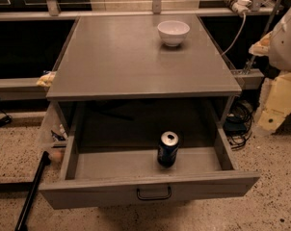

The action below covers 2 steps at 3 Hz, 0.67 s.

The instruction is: Pick pepsi can from top drawer and place on counter

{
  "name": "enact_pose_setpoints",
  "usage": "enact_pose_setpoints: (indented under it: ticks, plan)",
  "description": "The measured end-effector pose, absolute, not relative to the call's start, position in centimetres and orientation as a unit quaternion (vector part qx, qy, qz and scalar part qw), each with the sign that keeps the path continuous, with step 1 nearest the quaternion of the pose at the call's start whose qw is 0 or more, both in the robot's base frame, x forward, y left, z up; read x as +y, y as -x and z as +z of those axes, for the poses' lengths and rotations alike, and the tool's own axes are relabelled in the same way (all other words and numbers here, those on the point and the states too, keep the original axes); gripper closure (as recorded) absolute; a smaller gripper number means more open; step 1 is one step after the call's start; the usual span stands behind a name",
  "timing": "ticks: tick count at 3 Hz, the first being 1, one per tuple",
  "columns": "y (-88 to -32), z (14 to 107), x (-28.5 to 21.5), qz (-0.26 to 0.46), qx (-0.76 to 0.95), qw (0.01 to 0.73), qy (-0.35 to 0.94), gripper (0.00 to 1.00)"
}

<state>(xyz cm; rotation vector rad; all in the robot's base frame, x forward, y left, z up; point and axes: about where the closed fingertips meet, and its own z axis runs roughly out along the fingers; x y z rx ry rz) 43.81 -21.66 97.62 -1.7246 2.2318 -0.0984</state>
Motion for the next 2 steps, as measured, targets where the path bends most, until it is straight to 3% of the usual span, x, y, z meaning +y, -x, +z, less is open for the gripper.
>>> enact_pose_setpoints:
  ticks: [1, 2]
  plan:
    - [-43.82, 97.62, -21.66, -0.034, 0.781, 0.159, 0.603, 0.0]
    - [-44.34, 96.68, -21.45, -0.03, 0.781, 0.175, 0.599, 0.19]
